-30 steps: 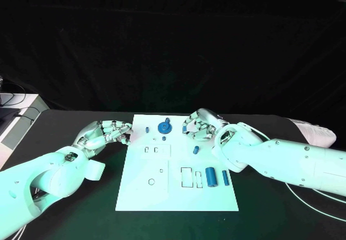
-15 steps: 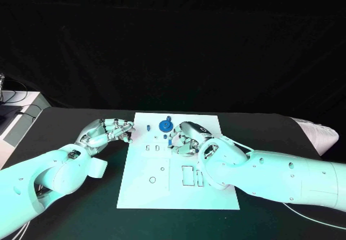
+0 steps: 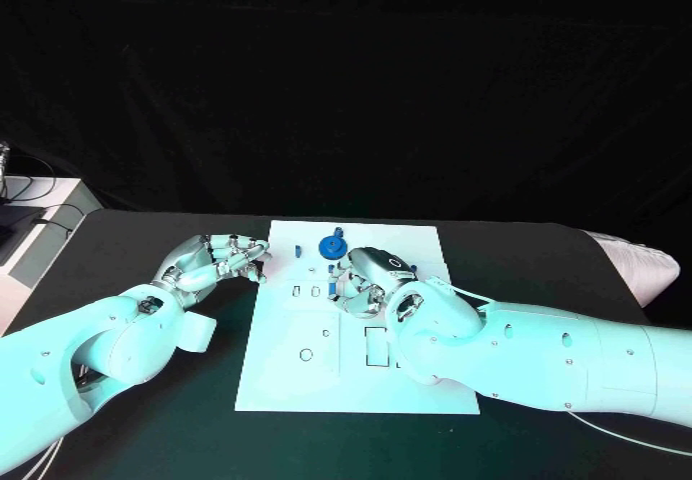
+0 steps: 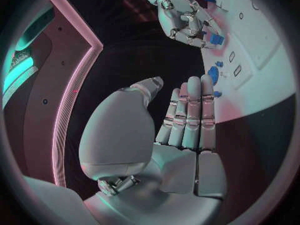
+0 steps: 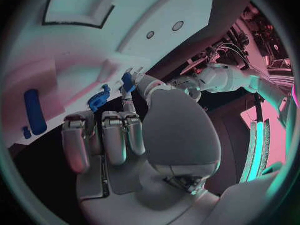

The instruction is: Assemble the parts on the task board

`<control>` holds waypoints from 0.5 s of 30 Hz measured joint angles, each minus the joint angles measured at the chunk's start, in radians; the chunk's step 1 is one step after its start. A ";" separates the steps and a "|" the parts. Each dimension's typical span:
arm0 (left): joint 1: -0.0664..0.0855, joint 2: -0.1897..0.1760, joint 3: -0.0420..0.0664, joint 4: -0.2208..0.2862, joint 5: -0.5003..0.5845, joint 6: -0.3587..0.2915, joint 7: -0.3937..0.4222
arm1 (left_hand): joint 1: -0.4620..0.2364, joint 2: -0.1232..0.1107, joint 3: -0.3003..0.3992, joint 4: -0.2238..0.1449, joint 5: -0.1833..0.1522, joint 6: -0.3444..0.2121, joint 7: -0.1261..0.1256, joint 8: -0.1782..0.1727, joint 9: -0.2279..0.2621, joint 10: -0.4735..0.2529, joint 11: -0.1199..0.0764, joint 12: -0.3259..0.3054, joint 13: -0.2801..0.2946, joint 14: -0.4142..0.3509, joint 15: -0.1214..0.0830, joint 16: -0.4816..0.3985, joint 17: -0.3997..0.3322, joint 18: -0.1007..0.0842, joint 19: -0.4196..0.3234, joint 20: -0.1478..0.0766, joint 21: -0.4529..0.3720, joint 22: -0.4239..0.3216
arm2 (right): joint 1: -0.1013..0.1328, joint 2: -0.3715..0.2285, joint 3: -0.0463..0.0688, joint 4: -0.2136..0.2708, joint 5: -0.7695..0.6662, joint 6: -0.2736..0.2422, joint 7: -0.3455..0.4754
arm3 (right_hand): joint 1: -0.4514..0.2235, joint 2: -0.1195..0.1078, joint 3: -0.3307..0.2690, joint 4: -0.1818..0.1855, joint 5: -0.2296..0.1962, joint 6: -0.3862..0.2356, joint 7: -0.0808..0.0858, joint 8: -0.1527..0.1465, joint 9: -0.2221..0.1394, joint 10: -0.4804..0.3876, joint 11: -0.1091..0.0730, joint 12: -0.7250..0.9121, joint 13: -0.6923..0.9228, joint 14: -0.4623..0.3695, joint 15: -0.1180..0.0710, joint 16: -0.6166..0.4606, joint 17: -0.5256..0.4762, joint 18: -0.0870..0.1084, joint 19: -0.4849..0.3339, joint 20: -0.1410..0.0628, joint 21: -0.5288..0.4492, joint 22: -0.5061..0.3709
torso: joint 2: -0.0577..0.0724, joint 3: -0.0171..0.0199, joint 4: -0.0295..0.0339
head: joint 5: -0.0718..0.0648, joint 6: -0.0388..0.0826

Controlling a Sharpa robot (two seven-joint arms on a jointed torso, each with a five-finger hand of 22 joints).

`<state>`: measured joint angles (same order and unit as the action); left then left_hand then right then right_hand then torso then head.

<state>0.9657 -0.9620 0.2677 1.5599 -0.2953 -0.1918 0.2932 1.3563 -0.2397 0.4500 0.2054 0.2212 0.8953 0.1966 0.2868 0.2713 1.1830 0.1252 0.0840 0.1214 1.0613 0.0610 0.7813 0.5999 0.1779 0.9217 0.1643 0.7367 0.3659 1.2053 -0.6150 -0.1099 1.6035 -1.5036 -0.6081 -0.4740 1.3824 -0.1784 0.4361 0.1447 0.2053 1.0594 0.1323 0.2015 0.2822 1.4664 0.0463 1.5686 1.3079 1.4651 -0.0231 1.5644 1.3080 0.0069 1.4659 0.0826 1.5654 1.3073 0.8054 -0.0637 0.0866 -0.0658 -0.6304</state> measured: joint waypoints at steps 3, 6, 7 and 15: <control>0.000 -0.001 0.000 0.000 0.000 0.000 0.000 | 0.000 0.000 0.000 0.000 0.000 0.000 0.000 0.000 0.000 0.000 0.000 0.000 0.000 0.000 0.000 0.000 0.000 0.000 0.000 0.000 0.000 0.000 | -0.001 0.005 -0.001 -0.011 -0.017 0.003 -0.008 | -0.004 -0.004 0.002 0.002 0.000 0.001 -0.003 0.004 0.000 0.000 0.000 0.000 0.000 0.000 0.000 0.000 0.000 0.000 0.000 0.000 0.000 0.000 | 0.000 -0.0001 0.0001 | 0.001 -0.001; 0.000 -0.002 0.000 0.001 0.000 0.000 -0.001 | 0.000 0.000 0.000 0.000 0.000 0.000 0.000 0.000 0.000 0.000 0.000 0.000 0.000 0.000 0.000 0.000 0.000 0.000 0.000 0.000 0.000 0.000 | -0.001 0.008 -0.002 -0.019 -0.033 0.006 -0.014 | -0.005 -0.005 0.003 0.003 0.000 0.002 -0.004 0.004 0.000 0.000 0.000 0.000 0.000 0.000 0.000 0.000 0.000 0.000 0.000 0.000 0.000 0.001 | 0.000 -0.0004 0.0003 | 0.001 -0.003; 0.000 -0.002 0.000 0.001 0.000 0.000 -0.001 | 0.000 0.000 0.000 0.000 0.000 0.000 0.000 0.000 0.000 0.000 0.000 0.000 0.000 0.000 0.000 0.000 0.000 0.000 0.000 0.000 0.000 0.000 | -0.002 0.008 -0.002 -0.023 -0.040 0.007 -0.016 | -0.005 -0.005 0.003 0.003 0.000 0.002 -0.004 0.004 0.000 0.000 0.000 0.000 0.000 0.000 0.000 0.000 0.000 0.000 0.000 0.000 0.000 0.001 | 0.000 -0.0004 0.0004 | 0.002 -0.003; -0.001 -0.004 0.000 0.001 -0.001 0.000 -0.001 | 0.000 0.000 0.000 0.000 0.000 0.000 0.000 0.000 0.000 0.000 0.000 0.000 0.000 0.000 0.000 0.000 0.000 0.000 0.000 0.000 0.000 0.000 | -0.004 0.016 -0.003 -0.040 -0.072 0.018 -0.028 | -0.005 -0.005 0.003 0.003 0.000 0.002 -0.005 0.004 0.000 0.000 0.000 0.000 0.000 0.000 0.000 0.000 0.000 0.000 0.000 0.000 0.000 0.001 | -0.001 -0.0003 -0.0005 | 0.003 -0.004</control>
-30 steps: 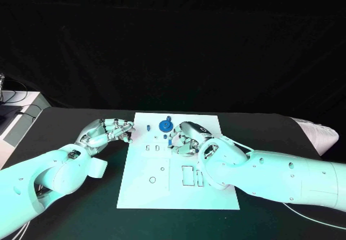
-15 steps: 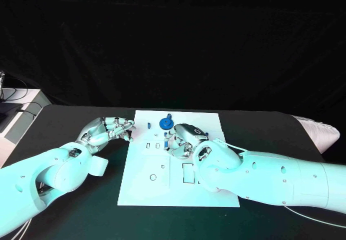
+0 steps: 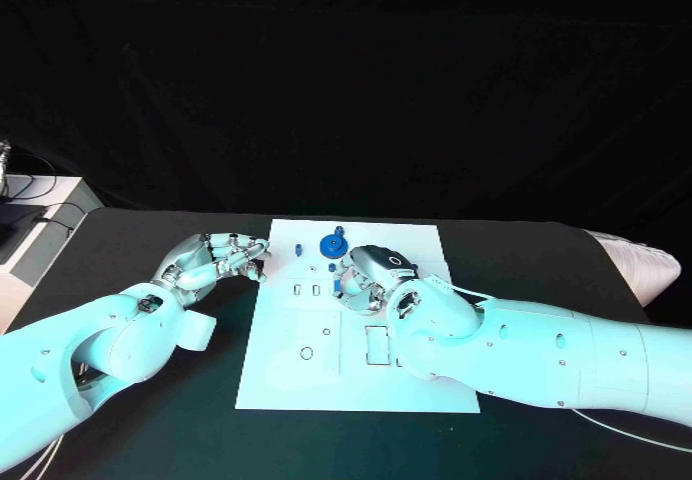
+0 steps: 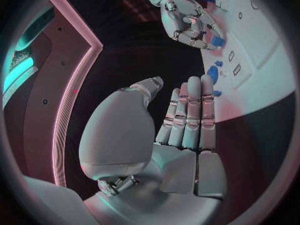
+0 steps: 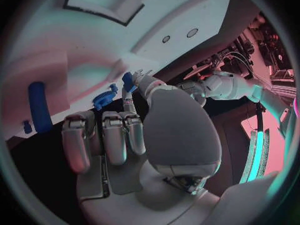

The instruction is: Assemble the parts on the task board

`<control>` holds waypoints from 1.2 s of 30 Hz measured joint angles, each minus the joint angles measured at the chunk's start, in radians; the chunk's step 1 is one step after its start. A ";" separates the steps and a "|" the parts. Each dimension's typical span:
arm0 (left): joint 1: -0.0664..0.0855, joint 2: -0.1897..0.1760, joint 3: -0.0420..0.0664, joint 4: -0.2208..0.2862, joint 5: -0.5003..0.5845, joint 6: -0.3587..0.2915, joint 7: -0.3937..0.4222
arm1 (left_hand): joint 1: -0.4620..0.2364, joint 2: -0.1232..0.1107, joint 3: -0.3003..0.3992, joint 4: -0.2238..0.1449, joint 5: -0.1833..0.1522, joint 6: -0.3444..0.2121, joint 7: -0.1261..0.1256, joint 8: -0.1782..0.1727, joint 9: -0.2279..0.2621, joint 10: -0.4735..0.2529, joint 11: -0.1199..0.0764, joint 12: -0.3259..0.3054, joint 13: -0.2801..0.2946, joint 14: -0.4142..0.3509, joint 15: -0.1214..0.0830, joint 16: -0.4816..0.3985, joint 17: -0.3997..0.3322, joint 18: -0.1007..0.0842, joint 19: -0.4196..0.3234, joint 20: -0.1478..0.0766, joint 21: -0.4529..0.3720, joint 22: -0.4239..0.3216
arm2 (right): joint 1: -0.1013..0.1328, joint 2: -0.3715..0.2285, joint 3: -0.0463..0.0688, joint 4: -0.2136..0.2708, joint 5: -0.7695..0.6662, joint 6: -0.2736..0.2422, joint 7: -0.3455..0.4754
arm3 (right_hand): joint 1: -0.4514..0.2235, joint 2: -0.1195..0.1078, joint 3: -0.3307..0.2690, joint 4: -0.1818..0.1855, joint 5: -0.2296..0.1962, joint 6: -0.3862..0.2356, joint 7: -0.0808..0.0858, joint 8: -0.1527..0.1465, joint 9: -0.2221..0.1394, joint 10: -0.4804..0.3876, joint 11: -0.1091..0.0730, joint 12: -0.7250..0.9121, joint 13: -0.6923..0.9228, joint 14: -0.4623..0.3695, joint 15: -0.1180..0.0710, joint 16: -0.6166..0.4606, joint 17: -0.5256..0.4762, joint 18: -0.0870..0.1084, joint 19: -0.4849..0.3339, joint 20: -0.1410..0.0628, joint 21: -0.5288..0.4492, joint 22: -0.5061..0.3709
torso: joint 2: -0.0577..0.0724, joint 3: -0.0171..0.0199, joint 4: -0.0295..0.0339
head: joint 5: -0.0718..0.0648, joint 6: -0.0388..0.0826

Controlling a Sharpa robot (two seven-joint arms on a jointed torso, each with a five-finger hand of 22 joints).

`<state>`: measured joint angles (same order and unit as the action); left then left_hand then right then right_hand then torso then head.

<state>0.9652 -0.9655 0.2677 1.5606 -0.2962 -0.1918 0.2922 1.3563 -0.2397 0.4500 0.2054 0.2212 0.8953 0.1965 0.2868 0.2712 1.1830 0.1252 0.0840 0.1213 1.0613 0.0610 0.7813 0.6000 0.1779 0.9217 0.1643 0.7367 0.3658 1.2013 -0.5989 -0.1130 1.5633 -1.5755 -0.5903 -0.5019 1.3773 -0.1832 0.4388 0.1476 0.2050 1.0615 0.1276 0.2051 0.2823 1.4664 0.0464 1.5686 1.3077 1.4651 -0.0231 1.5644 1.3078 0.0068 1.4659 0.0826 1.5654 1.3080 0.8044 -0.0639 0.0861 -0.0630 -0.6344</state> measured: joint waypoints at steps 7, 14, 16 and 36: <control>0.000 0.000 0.000 0.000 0.000 0.000 0.000 | 0.000 0.000 0.000 0.000 0.000 0.000 0.000 0.000 0.000 0.000 0.000 0.000 0.000 0.000 0.000 0.000 0.000 0.000 0.000 0.000 0.000 0.000 | -0.006 0.008 -0.001 -0.009 -0.013 0.008 -0.007 | -0.010 0.000 0.000 0.000 0.000 0.000 0.000 -0.001 0.000 0.000 0.000 0.000 0.000 0.000 0.000 0.000 0.000 0.000 0.000 0.000 0.000 0.000 | 0.000 0.0003 0.0000 | 0.000 0.000; 0.000 0.000 0.000 0.000 0.000 0.000 0.000 | 0.000 0.000 0.000 0.000 0.000 0.000 0.000 0.000 0.000 0.000 0.000 0.000 0.000 0.000 0.000 0.000 0.000 0.000 0.000 0.000 0.000 0.000 | -0.008 0.014 0.000 -0.017 -0.021 0.009 -0.009 | -0.010 0.000 -0.003 0.003 0.000 0.000 -0.001 -0.001 0.000 0.000 0.000 0.000 0.000 0.000 0.000 0.000 0.000 0.000 0.000 0.000 0.000 0.000 | 0.000 0.0005 0.0000 | 0.001 -0.001; 0.000 0.000 0.000 0.000 0.000 0.000 -0.001 | 0.000 0.000 0.000 0.000 0.000 0.000 0.000 0.000 0.000 0.000 0.000 0.000 0.000 0.000 0.000 0.000 0.000 0.000 0.000 0.000 0.000 0.000 | -0.008 0.015 0.000 -0.019 -0.023 0.009 -0.010 | -0.016 -0.005 -0.003 0.003 0.000 0.002 -0.002 0.000 0.010 0.000 0.000 0.000 0.000 0.000 0.000 0.000 0.000 0.000 0.000 0.000 0.000 0.000 | 0.000 0.0005 0.0000 | 0.001 -0.001; -0.003 0.000 0.000 -0.003 -0.001 0.000 -0.001 | 0.000 0.000 -0.003 0.003 0.000 0.000 0.000 0.000 0.001 0.000 0.000 0.000 0.001 0.000 0.000 0.004 -0.001 0.000 0.000 0.000 0.000 0.001 | -0.011 0.016 -0.001 -0.030 -0.036 0.007 -0.015 | -0.038 -0.027 -0.013 0.013 0.000 -0.056 0.010 -0.010 0.019 -0.002 0.002 0.000 0.000 0.000 0.000 0.000 0.000 0.000 0.000 0.000 0.000 0.000 | 0.000 0.0008 -0.0005 | -0.001 -0.005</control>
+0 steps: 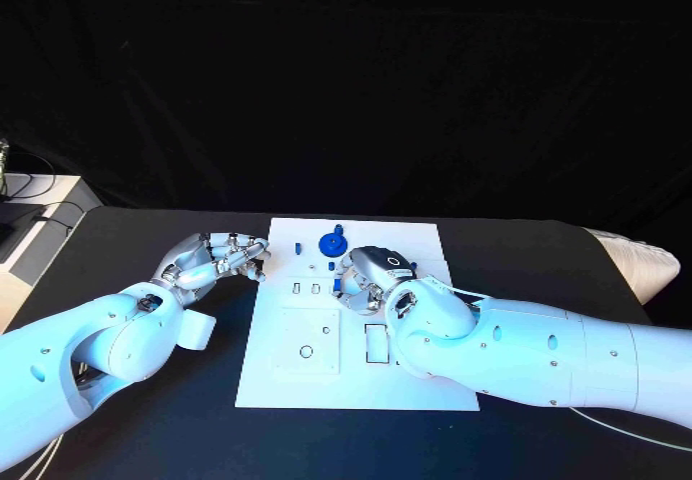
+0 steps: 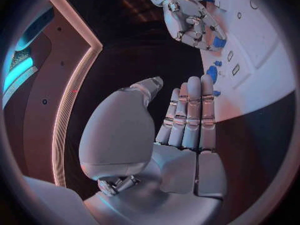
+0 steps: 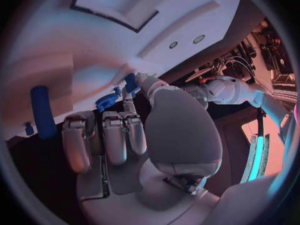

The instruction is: Assemble the parts on the task board

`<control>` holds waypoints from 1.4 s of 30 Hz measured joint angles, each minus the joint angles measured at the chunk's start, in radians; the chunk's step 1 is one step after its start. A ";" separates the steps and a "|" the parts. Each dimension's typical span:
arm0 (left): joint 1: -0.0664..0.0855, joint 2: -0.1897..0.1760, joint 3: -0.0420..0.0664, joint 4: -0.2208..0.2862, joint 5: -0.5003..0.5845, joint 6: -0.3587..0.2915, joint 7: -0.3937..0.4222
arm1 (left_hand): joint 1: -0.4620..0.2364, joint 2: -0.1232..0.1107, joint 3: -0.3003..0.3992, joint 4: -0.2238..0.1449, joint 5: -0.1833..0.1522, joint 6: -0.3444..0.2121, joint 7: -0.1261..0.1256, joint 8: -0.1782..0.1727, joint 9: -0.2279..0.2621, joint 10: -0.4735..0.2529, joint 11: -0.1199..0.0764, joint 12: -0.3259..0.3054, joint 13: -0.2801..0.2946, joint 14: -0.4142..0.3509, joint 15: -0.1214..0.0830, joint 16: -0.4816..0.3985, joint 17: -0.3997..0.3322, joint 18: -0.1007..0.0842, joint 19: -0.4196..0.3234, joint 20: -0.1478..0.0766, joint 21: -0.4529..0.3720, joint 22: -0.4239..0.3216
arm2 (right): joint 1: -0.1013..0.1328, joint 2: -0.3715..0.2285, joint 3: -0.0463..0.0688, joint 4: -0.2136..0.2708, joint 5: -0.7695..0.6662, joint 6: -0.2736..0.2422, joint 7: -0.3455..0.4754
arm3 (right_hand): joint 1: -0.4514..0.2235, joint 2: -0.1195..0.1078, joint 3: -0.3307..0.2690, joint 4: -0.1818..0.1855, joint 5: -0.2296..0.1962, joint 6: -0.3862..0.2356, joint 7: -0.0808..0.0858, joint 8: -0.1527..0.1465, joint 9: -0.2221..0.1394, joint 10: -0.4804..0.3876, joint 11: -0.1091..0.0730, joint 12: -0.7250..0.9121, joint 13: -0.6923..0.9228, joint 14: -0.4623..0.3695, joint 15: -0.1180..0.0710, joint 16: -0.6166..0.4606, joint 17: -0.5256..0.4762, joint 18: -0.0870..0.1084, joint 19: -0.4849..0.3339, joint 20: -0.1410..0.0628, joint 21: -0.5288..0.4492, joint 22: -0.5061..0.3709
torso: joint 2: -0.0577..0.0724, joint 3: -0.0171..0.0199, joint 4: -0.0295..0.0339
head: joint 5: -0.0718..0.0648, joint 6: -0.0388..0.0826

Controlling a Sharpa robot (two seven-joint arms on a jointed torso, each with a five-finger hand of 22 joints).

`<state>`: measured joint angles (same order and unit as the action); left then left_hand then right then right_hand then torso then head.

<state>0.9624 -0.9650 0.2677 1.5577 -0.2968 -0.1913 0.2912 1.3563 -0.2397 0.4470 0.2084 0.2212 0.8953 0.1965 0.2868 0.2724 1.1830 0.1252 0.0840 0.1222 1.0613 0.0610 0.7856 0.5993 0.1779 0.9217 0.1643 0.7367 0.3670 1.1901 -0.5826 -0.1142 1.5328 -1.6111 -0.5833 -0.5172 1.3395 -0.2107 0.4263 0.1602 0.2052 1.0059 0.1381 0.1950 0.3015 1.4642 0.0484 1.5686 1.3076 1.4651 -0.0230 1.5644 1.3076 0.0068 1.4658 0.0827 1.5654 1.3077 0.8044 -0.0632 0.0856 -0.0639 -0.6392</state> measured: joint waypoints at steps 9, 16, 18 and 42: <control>-0.001 0.000 0.000 -0.002 0.000 0.001 0.000 | 0.000 0.000 0.000 0.000 0.000 0.000 0.000 0.000 0.000 0.000 0.000 0.000 0.000 0.000 0.000 0.000 0.000 0.000 -0.004 -0.004 0.000 0.000 | 0.000 -0.001 0.000 -0.002 0.001 0.000 0.001 | -0.003 -0.015 -0.010 0.010 -0.004 -0.044 0.022 -0.025 -0.012 0.002 0.016 0.000 0.001 0.003 0.014 0.000 0.000 0.000 0.000 0.007 0.000 0.000 | 0.000 0.0007 0.0000 | 0.000 0.000; -0.002 0.000 0.000 -0.003 -0.001 0.001 -0.001 | 0.000 0.000 0.000 0.000 0.000 0.000 0.000 0.000 0.000 0.000 0.000 0.000 0.000 -0.004 0.004 0.000 0.000 0.000 -0.004 -0.004 0.000 0.000 | 0.000 -0.005 0.000 0.001 0.002 -0.002 0.002 | -0.003 -0.015 -0.016 0.016 -0.010 -0.052 0.022 -0.025 -0.013 0.002 0.023 0.000 0.000 0.000 0.018 0.000 0.000 0.000 0.000 0.015 0.000 0.000 | 0.000 0.0007 0.0001 | 0.001 -0.001; -0.002 0.001 0.000 -0.003 -0.001 0.001 -0.001 | 0.000 0.000 0.000 0.000 0.000 0.000 0.000 0.000 0.000 0.000 0.000 0.000 0.000 -0.004 0.004 0.000 0.000 0.000 -0.004 -0.004 0.000 0.000 | 0.000 -0.007 0.000 0.004 0.002 -0.003 0.002 | -0.006 -0.019 -0.016 0.016 -0.010 -0.052 0.022 -0.025 -0.014 0.002 0.023 0.000 0.000 0.000 0.018 0.000 0.000 0.000 0.000 0.015 0.000 0.000 | 0.000 0.0006 0.0001 | 0.001 -0.002; 0.003 0.072 -0.001 -0.041 -0.189 0.002 -0.159 | -0.173 0.075 -0.205 0.083 0.012 -0.081 -0.056 0.251 0.140 -0.035 -0.064 0.885 0.653 0.260 -0.060 0.526 0.436 0.000 0.080 -0.055 0.329 0.230 | 0.070 -0.205 0.018 0.126 0.260 -0.116 0.200 | -0.001 -0.013 -0.166 0.110 0.097 -0.035 0.006 0.016 0.011 0.002 0.023 -0.004 0.000 0.000 0.025 0.000 0.000 0.000 0.000 0.022 0.000 0.000 | -0.023 0.0105 -0.0066 | 0.018 0.006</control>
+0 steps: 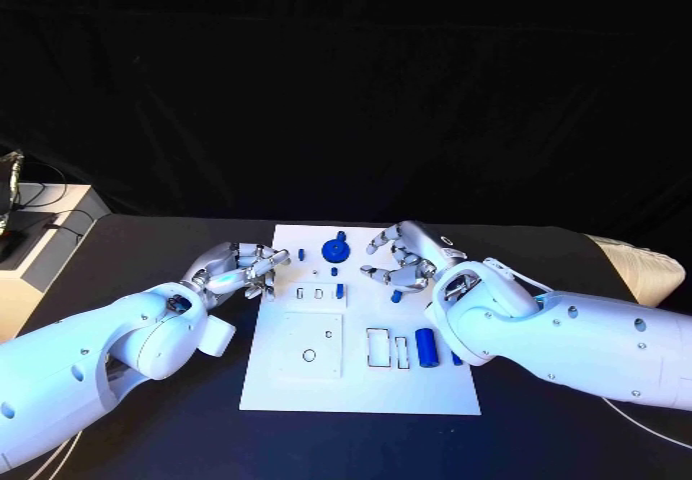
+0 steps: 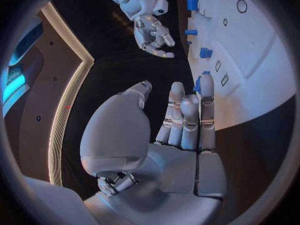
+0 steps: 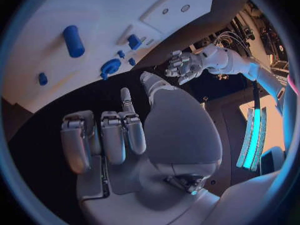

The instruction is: Assemble the parts on the task board

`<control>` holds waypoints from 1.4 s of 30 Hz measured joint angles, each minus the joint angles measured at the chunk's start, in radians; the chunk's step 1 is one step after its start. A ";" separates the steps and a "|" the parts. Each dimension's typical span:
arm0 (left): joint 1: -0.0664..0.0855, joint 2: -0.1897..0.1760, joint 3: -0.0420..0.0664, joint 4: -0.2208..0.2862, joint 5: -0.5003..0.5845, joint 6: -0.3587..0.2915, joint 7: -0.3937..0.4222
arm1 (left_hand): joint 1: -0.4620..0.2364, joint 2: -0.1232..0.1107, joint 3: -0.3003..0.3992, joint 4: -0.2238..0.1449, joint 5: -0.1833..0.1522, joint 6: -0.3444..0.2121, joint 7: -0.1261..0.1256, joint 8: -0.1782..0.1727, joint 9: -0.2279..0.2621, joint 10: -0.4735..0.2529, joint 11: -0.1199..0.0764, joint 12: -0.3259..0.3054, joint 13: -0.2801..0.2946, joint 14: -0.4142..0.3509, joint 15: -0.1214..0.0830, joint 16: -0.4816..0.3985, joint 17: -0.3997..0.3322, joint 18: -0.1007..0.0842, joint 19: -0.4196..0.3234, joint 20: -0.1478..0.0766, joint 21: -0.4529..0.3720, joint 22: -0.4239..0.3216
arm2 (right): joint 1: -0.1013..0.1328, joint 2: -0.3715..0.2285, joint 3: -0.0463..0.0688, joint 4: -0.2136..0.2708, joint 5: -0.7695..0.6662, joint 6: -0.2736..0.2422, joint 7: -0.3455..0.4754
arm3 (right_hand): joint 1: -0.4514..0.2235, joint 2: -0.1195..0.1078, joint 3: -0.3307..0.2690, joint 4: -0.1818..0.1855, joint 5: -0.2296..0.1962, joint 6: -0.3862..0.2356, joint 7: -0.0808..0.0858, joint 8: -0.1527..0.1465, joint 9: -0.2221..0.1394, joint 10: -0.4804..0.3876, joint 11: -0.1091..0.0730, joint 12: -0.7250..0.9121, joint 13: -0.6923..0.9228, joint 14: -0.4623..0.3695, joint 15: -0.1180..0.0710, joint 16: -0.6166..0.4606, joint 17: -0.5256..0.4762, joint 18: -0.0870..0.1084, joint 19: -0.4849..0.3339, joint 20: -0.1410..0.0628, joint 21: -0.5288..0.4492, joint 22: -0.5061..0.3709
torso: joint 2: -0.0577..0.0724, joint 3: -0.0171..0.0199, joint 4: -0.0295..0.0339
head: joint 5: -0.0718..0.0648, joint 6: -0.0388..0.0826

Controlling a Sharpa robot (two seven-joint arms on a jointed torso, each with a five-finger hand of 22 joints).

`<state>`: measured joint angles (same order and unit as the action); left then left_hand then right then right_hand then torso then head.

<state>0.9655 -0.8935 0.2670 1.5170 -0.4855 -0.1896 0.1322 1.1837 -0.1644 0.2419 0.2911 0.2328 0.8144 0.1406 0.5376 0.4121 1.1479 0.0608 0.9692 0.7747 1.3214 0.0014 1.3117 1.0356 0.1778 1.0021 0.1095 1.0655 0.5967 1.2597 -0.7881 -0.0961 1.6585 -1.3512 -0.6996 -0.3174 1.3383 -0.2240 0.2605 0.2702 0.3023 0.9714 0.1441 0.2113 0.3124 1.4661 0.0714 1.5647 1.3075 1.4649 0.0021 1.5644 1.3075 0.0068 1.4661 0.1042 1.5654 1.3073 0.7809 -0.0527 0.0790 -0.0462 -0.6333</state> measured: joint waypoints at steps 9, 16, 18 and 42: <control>0.058 0.096 -0.007 -0.090 -0.186 0.076 -0.235 | -0.027 0.029 -0.004 0.003 0.006 -0.002 -0.022 0.098 0.048 0.143 -0.025 0.267 0.278 0.140 -0.023 0.166 0.269 -0.055 0.224 -0.023 0.262 0.397 | 0.053 -0.044 0.003 -0.054 0.265 0.013 0.048 | 0.013 0.013 -0.010 0.010 0.044 0.007 -0.007 0.040 0.044 0.000 -0.011 0.000 0.000 0.002 -0.010 0.000 0.000 0.000 0.000 -0.008 -0.013 0.001 | -0.025 0.0159 -0.0062 | 0.010 -0.003; 0.147 0.197 -0.074 -0.176 -0.319 0.178 -0.393 | -0.060 0.030 -0.012 0.004 0.006 -0.005 -0.026 0.118 0.058 0.168 -0.028 0.304 0.324 0.144 -0.026 0.183 0.273 -0.070 0.259 -0.031 0.301 0.467 | 0.062 -0.042 0.003 -0.093 0.371 0.050 0.041 | 0.013 0.013 -0.013 0.013 0.044 0.007 -0.007 0.045 0.056 0.000 -0.011 0.000 0.000 0.002 -0.010 0.000 0.000 0.000 0.000 -0.008 -0.013 0.001 | -0.038 0.0284 -0.0103 | 0.017 -0.007; 0.163 0.220 -0.085 -0.191 -0.345 0.200 -0.425 | -0.061 0.031 -0.012 0.004 0.006 -0.005 -0.026 0.118 0.059 0.168 -0.028 0.306 0.330 0.144 -0.026 0.186 0.273 -0.070 0.263 -0.027 0.306 0.476 | 0.063 -0.040 0.003 -0.098 0.382 0.059 0.037 | 0.011 0.014 -0.016 0.016 0.044 0.007 -0.007 0.051 0.060 0.000 -0.011 0.000 0.000 0.002 -0.010 0.000 0.000 0.000 0.000 -0.008 -0.013 0.001 | -0.041 0.0316 -0.0116 | 0.019 -0.008; 0.257 0.402 -0.128 -0.349 -0.482 0.349 -0.636 | -0.064 0.010 0.043 0.003 0.012 -0.012 -0.034 0.127 0.060 0.160 -0.029 0.302 0.310 0.144 -0.026 0.186 0.272 -0.070 0.266 -0.031 0.318 0.497 | 0.067 -0.024 0.003 -0.124 0.405 0.122 -0.014 | 0.003 0.022 -0.022 0.017 0.033 -0.011 -0.011 0.051 0.078 0.000 -0.011 0.000 0.000 0.002 -0.010 0.000 0.000 0.000 0.000 -0.008 -0.016 0.001 | -0.047 0.0407 -0.0175 | 0.021 -0.014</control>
<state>1.2229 -0.4914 0.1393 1.1680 -0.9680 0.1596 -0.5042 1.1198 -0.1542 0.2846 0.2937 0.2445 0.8024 0.1070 0.6644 0.4724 1.3079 0.0322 1.2709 1.0846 1.4652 -0.0249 1.4978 1.3079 0.1076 1.2686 0.0788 1.3834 1.0933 1.3268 -0.8116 -0.0934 1.5350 -0.9462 -0.5775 -0.3316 1.3409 -0.2015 0.2385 0.2870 0.3350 0.9601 0.1330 0.2628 0.3904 1.4662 0.0605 1.5647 1.3079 1.4666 -0.0075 1.5644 1.3074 0.0068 1.4661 0.0967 1.5489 1.3078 0.7338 -0.0120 0.0615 -0.0249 -0.6471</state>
